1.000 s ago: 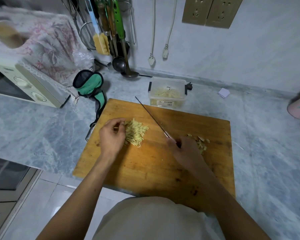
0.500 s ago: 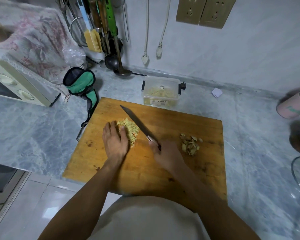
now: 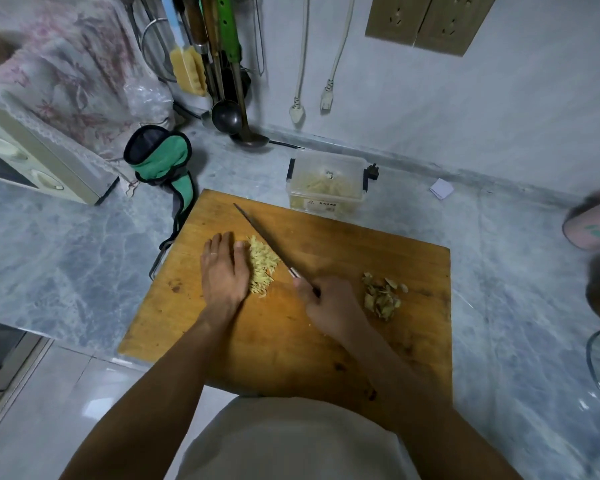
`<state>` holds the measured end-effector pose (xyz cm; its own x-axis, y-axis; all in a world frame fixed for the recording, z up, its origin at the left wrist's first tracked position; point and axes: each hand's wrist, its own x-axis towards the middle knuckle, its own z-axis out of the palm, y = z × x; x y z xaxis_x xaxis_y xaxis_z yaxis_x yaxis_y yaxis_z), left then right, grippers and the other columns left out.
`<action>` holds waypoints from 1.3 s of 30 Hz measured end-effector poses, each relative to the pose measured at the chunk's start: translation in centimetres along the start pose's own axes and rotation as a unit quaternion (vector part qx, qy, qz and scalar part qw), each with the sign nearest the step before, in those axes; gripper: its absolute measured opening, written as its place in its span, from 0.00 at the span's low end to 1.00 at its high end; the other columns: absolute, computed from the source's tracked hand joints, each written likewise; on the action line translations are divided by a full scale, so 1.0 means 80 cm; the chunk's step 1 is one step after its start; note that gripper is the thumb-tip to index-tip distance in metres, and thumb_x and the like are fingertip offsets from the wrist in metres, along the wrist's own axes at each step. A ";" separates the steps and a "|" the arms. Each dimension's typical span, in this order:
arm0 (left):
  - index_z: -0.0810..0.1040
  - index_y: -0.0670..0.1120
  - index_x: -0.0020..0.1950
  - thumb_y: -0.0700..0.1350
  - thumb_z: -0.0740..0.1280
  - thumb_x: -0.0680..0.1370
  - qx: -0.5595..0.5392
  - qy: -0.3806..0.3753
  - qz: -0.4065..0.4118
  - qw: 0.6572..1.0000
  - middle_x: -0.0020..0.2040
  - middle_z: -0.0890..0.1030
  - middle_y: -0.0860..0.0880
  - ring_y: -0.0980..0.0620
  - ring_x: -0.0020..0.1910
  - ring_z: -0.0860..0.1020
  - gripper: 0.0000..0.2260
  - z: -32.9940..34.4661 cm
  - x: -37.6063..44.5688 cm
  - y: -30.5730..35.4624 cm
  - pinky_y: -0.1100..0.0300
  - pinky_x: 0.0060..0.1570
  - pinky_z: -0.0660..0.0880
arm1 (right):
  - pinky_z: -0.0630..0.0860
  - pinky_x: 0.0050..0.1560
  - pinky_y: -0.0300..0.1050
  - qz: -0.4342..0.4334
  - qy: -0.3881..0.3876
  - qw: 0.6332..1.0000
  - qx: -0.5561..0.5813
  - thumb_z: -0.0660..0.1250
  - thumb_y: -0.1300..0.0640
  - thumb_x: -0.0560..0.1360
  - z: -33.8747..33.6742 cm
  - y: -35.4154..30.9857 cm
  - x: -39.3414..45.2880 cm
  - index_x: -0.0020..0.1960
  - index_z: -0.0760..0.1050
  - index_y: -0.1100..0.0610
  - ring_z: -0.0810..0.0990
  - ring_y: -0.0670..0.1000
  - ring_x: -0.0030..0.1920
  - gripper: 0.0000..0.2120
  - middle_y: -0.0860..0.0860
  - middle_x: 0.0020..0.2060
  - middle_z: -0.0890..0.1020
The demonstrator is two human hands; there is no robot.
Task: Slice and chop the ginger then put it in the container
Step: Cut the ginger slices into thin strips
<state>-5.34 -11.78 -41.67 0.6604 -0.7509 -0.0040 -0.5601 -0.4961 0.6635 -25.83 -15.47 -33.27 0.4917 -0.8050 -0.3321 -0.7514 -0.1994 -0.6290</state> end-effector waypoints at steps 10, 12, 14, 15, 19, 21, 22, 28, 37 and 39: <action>0.69 0.45 0.74 0.56 0.50 0.84 -0.110 -0.004 0.011 0.994 0.71 0.72 0.45 0.47 0.71 0.68 0.24 -0.032 -0.005 -0.017 0.56 0.69 0.61 | 0.63 0.29 0.40 0.006 0.014 0.999 0.033 0.58 0.42 0.83 -0.010 0.007 0.016 0.32 0.70 0.55 0.68 0.46 0.26 0.25 0.48 0.27 0.71; 0.69 0.45 0.74 0.58 0.50 0.83 -0.115 -0.007 0.009 0.993 0.71 0.72 0.44 0.46 0.70 0.68 0.25 -0.033 -0.008 -0.018 0.52 0.70 0.63 | 0.61 0.27 0.37 -0.004 -0.009 1.000 0.015 0.58 0.43 0.83 -0.003 -0.002 0.013 0.32 0.68 0.53 0.68 0.44 0.26 0.24 0.47 0.26 0.70; 0.69 0.46 0.74 0.59 0.49 0.83 -0.130 -0.013 0.003 0.991 0.71 0.72 0.45 0.47 0.70 0.68 0.26 -0.031 -0.010 -0.015 0.47 0.71 0.64 | 0.60 0.25 0.34 -0.015 -0.023 0.999 0.024 0.59 0.43 0.83 0.005 -0.008 0.008 0.31 0.67 0.52 0.68 0.43 0.25 0.24 0.46 0.26 0.70; 0.69 0.47 0.74 0.59 0.49 0.83 -0.135 -0.020 0.000 0.991 0.71 0.72 0.46 0.48 0.71 0.68 0.26 -0.030 -0.011 -0.013 0.46 0.72 0.64 | 0.60 0.24 0.35 -0.021 -0.024 0.999 0.031 0.60 0.43 0.83 0.008 -0.010 0.006 0.31 0.67 0.53 0.68 0.44 0.24 0.25 0.47 0.25 0.70; 0.67 0.48 0.75 0.59 0.50 0.82 -0.148 -0.034 -0.011 0.988 0.73 0.70 0.47 0.50 0.73 0.66 0.26 -0.034 -0.023 -0.011 0.48 0.73 0.62 | 0.64 0.29 0.41 -0.012 -0.026 0.999 0.036 0.58 0.42 0.83 0.005 -0.012 0.010 0.34 0.71 0.57 0.71 0.48 0.26 0.26 0.49 0.27 0.72; 0.69 0.46 0.74 0.58 0.51 0.83 -0.157 -0.010 -0.014 0.987 0.72 0.72 0.46 0.49 0.72 0.67 0.25 -0.043 -0.033 -0.011 0.51 0.72 0.63 | 0.67 0.32 0.42 0.001 -0.020 0.999 0.036 0.57 0.41 0.83 -0.002 -0.006 0.010 0.37 0.75 0.60 0.73 0.48 0.29 0.27 0.51 0.29 0.76; 0.71 0.46 0.73 0.57 0.51 0.83 -0.159 0.010 -0.013 0.987 0.71 0.73 0.46 0.49 0.70 0.69 0.24 -0.049 -0.040 -0.013 0.52 0.71 0.64 | 0.68 0.33 0.42 0.001 -0.015 0.999 0.042 0.56 0.40 0.83 -0.005 -0.001 0.008 0.39 0.77 0.61 0.75 0.48 0.29 0.28 0.52 0.30 0.78; 0.80 0.45 0.62 0.43 0.62 0.82 -0.157 0.069 -0.037 0.985 0.58 0.80 0.50 0.54 0.58 0.75 0.11 -0.075 -0.068 -0.023 0.66 0.56 0.67 | 0.66 0.35 0.35 -0.023 0.019 0.999 0.026 0.61 0.43 0.82 -0.023 0.025 -0.020 0.38 0.74 0.49 0.74 0.42 0.31 0.18 0.45 0.31 0.75; 0.83 0.47 0.54 0.38 0.64 0.81 -0.214 -0.039 0.043 0.975 0.51 0.82 0.59 0.71 0.52 0.77 0.09 -0.067 -0.104 0.019 0.77 0.54 0.70 | 0.74 0.48 0.43 0.059 0.040 0.997 -0.001 0.68 0.44 0.79 0.005 0.035 -0.073 0.58 0.75 0.55 0.78 0.48 0.48 0.16 0.49 0.48 0.79; 0.84 0.47 0.54 0.38 0.65 0.81 -0.218 -0.057 0.059 0.972 0.50 0.82 0.59 0.71 0.51 0.77 0.09 -0.059 -0.112 0.027 0.78 0.52 0.69 | 0.72 0.43 0.40 0.066 0.041 0.997 0.003 0.67 0.43 0.80 0.016 0.041 -0.085 0.58 0.75 0.55 0.77 0.46 0.46 0.17 0.48 0.47 0.79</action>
<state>-10.10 -4.02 -36.65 0.5310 -0.8470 0.0256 -0.3466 -0.1895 0.9187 -31.09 -9.99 -33.98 0.3512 -0.8673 -0.3527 -0.8036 -0.0858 -0.5890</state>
